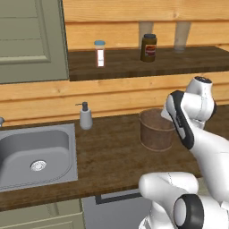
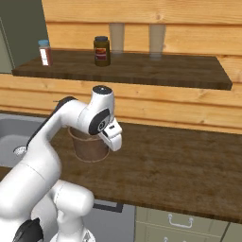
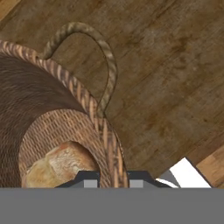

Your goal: Open the cabinet, pick up the bread from the cabinet and place it in the basket. Then move the basket to the dining counter.

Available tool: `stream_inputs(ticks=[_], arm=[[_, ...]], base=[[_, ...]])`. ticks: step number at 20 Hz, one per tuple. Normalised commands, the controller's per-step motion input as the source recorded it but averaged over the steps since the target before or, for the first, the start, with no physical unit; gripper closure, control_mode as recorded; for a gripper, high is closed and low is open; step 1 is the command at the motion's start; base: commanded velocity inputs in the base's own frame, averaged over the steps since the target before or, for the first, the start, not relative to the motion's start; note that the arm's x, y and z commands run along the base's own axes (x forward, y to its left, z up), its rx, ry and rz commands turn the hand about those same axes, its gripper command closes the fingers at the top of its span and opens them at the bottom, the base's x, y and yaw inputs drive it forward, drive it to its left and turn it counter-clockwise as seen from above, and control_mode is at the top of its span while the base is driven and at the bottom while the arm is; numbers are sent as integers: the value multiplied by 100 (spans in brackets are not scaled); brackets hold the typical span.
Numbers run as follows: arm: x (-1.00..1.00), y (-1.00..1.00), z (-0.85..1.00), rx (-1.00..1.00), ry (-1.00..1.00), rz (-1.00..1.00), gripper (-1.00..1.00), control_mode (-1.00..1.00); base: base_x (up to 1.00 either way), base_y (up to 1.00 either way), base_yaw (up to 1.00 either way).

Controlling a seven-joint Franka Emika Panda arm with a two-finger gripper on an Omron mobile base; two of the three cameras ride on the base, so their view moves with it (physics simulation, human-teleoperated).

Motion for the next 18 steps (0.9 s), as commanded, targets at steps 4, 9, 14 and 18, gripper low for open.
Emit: stream_inputs(ticks=[4,9,14,18], arm=[[-30,17,29,0,1,0,100,-100],[-3,5,13,0,0,0,100,-100],[0,0,6,0,0,0,100,100],[0,0,0,0,0,0,100,100]], base=[[0,0,0],[0,0,0],[-11,0,0],[-94,31,21]])
